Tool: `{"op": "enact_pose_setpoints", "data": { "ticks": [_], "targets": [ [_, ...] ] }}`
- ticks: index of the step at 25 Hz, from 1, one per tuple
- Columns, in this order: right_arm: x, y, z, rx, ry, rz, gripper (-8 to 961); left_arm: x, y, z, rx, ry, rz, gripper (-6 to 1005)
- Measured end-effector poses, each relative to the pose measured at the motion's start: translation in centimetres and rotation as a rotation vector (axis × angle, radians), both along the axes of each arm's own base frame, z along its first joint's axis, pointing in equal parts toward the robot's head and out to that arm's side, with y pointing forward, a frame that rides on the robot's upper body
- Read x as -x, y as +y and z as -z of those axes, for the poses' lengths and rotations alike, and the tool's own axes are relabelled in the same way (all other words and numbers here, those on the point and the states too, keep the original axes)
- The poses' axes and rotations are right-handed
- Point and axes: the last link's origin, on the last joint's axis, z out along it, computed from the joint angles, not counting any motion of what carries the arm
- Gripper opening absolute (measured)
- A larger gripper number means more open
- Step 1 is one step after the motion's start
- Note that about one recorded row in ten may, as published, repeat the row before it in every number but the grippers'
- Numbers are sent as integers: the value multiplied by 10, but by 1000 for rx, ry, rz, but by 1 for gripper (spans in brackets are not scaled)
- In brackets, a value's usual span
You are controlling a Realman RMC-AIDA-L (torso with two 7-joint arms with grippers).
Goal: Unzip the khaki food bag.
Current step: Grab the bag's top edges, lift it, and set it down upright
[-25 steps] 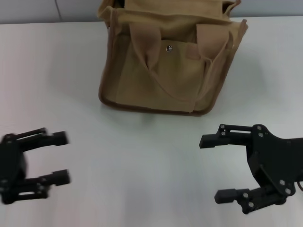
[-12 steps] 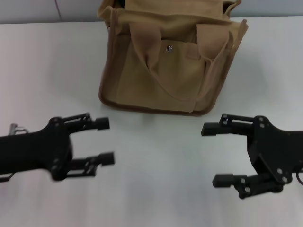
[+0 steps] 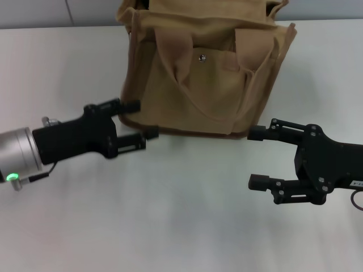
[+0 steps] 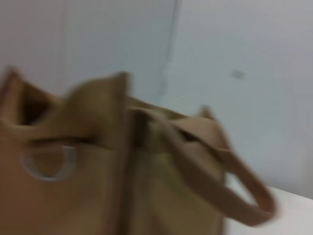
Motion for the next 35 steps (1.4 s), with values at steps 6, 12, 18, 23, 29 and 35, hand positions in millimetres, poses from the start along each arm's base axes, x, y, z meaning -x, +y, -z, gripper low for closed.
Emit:
{"op": "enact_pose_setpoints", "data": {
  "ticks": [6, 12, 18, 23, 29, 35],
  "targets": [
    [-6, 0, 4, -8, -12, 42, 841, 8, 16, -5, -122, -23, -111, 702],
    [-7, 0, 7, -3, -18, 51, 840, 3, 26, 4, -184, -71, -137, 687],
    [-7, -2, 10, 9, -8, 60, 840, -11, 37, 17, -216, -104, -124, 673],
    [-7, -4, 12, 18, -3, 65, 840, -13, 40, 17, -250, -109, -120, 474],
    [-7, -5, 13, 20, -1, 65, 840, -12, 42, 15, -272, -111, -122, 112],
    [-7, -4, 12, 13, 3, 68, 840, -12, 34, 11, -321, -92, -35, 50]
  ]
}}
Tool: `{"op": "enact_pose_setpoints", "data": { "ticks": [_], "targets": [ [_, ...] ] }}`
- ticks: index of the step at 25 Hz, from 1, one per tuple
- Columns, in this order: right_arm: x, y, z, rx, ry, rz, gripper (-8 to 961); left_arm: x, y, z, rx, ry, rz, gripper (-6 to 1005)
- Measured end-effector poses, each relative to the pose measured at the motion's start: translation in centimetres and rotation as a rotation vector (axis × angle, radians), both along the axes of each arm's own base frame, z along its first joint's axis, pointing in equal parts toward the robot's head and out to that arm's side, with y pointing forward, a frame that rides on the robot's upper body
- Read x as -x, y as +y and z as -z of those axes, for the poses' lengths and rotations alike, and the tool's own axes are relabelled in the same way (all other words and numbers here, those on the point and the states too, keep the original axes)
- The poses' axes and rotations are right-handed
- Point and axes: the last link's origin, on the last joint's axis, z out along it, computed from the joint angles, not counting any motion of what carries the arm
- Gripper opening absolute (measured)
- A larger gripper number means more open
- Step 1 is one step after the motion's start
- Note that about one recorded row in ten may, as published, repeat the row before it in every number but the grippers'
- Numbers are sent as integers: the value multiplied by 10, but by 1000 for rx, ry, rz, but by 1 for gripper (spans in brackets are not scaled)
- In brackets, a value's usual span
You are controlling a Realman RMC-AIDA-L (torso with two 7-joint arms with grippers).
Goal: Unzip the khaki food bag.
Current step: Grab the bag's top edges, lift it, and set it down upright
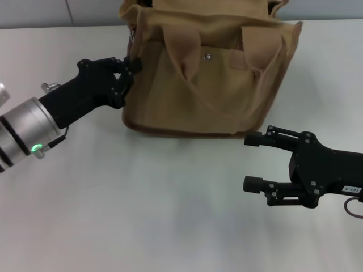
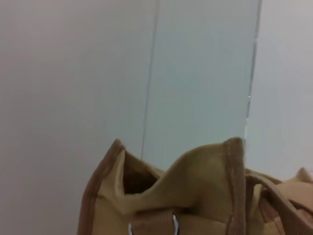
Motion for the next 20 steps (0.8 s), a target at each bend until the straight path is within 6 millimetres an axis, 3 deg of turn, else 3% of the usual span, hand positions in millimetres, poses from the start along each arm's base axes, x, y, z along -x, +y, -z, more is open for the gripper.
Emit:
{"op": "enact_pose_setpoints", "data": {
  "ticks": [7, 13, 16, 20],
  "targets": [
    [1, 0, 1, 2, 9, 4, 840, -3, 8, -51, -160, -8, 79, 51],
    [4, 3, -2, -42, 78, 34, 841, -25, 7, -84, -188, -90, 211, 51],
    [3, 4, -8, -141, 143, 58, 841, -36, 3, -72, -143, -97, 274, 51],
    [-10, -2, -8, -418, 156, 71, 841, -34, -6, -28, -71, -47, 280, 50]
  ]
}}
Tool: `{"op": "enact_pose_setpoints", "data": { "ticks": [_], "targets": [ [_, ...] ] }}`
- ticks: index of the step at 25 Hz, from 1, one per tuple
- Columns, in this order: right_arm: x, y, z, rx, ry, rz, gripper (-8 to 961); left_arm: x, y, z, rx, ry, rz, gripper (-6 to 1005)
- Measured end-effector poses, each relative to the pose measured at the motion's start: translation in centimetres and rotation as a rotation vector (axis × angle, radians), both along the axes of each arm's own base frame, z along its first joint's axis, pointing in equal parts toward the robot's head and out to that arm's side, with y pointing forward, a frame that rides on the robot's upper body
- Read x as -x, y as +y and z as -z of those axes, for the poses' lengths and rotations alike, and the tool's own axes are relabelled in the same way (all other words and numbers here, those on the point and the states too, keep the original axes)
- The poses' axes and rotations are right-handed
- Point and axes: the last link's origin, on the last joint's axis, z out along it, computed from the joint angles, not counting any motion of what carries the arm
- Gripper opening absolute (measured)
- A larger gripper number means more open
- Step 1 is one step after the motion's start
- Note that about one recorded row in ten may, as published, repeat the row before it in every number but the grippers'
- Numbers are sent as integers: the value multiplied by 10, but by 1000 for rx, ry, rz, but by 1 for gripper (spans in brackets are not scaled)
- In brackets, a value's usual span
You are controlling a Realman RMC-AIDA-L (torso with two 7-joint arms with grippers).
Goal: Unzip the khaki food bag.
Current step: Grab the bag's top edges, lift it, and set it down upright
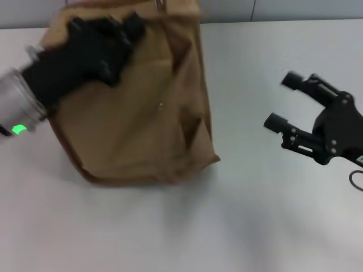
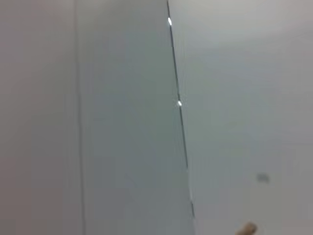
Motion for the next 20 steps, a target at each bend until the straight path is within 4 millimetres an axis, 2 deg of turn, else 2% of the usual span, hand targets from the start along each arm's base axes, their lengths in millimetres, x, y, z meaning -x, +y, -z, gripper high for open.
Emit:
{"op": "enact_pose_setpoints", "data": {
  "ticks": [2, 3, 5, 8, 14, 20],
  "targets": [
    [-8, -5, 11, -211, -53, 32, 841, 4, -5, 19, 9, 31, -7, 50],
    [-13, -8, 21, -382, -117, 72, 841, 7, -11, 34, 24, 45, -22, 50],
    [-15, -9, 25, -451, -154, 87, 841, 8, -13, 37, 28, 47, -26, 50],
    [-15, -4, 36, -643, -279, 153, 841, 10, -18, 42, 44, 42, -34, 50],
    [-12, 12, 37, -690, -312, 192, 841, 11, -21, 43, 51, 36, -38, 51],
    [-4, 31, 54, -636, -406, 151, 840, 13, -26, 43, 60, 22, -36, 50]
  ]
}}
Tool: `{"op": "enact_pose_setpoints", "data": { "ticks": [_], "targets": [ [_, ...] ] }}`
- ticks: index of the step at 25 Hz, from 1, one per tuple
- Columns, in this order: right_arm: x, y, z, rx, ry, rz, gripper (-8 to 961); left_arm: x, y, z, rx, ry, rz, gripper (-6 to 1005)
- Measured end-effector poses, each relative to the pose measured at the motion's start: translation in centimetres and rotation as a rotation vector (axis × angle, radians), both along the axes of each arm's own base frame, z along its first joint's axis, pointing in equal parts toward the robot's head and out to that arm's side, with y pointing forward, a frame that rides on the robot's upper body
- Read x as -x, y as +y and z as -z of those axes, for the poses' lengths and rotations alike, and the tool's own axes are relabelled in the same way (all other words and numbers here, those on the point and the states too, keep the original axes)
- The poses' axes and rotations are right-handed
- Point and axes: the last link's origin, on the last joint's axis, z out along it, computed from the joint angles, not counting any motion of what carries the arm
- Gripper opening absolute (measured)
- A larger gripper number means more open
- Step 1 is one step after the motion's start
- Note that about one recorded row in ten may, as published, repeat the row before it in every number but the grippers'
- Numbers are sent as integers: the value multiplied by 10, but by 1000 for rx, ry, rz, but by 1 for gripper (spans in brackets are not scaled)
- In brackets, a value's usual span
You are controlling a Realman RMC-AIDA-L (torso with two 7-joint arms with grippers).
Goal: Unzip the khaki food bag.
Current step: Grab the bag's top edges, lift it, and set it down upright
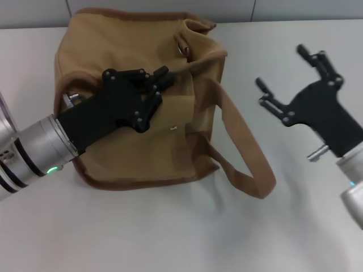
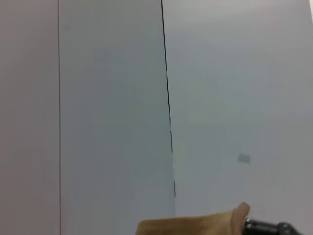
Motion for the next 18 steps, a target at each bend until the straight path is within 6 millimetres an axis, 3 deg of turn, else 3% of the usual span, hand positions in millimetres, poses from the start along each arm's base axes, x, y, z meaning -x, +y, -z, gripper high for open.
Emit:
{"op": "enact_pose_setpoints", "data": {
  "ticks": [8, 18],
  "targets": [
    [24, 12, 28, 7, -171, -62, 824, -1, -1, 0, 5, -5, 5, 51],
    [46, 14, 43, 45, -190, -135, 792, -1, -2, -1, 7, -13, 9, 50]
  ]
}}
